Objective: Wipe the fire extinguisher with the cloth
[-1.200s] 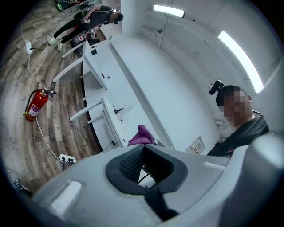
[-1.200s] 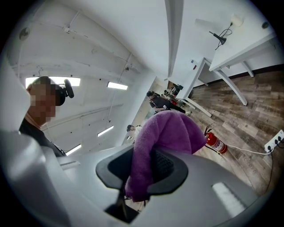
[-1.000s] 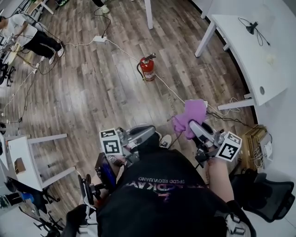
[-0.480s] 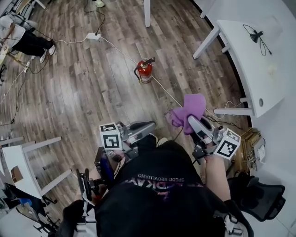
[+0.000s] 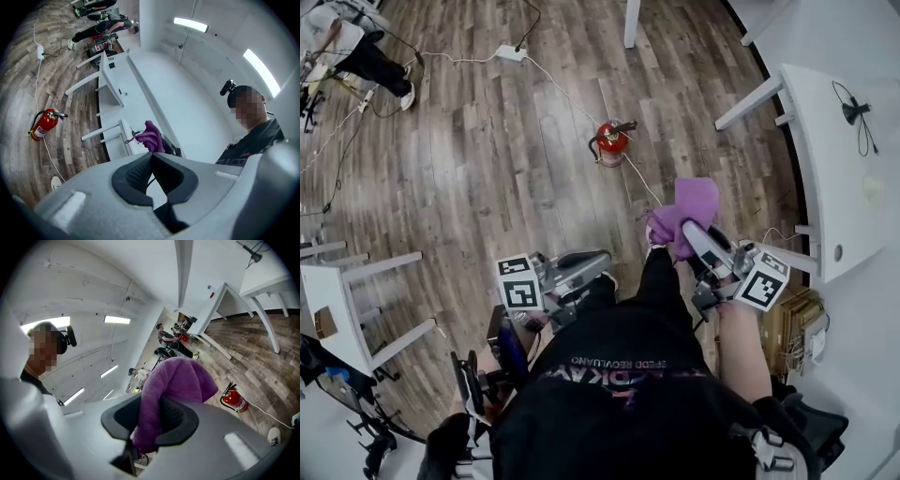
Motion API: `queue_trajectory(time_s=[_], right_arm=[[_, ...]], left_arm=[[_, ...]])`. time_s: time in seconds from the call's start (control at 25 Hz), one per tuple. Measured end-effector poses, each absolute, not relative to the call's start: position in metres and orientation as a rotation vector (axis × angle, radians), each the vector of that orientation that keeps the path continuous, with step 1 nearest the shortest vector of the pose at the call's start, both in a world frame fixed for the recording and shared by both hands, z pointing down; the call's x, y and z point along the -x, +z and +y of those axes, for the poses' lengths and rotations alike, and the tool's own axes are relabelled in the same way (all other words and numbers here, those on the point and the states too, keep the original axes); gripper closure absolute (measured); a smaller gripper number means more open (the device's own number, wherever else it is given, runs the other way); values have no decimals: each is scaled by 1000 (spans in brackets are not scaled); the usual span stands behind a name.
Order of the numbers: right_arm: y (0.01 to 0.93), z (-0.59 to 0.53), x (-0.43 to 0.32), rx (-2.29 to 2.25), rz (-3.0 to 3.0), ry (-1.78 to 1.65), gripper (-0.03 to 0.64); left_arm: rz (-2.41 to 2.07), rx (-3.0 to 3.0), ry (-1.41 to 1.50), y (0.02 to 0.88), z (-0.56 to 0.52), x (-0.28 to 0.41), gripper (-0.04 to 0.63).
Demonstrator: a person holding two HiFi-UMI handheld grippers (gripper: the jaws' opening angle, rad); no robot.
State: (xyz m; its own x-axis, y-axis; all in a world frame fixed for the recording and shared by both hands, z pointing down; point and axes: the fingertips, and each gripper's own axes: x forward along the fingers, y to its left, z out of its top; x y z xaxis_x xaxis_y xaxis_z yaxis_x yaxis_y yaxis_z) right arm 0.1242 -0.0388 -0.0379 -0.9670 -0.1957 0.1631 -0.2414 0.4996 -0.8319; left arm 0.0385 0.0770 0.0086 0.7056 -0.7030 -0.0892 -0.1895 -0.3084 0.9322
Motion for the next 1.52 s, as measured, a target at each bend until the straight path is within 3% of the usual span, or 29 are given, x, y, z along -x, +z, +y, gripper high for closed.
queue_trajectory(time_s=[0.48,1.52], right_arm=[[59,-164,-70,-58,-2473,1464,532],[451,-227,4,-210,-2462,1255,535]], left_arm=[[-957,-1629,-761,63,20,-71,598],[-955,-1633,-876,383,24,-101,598]])
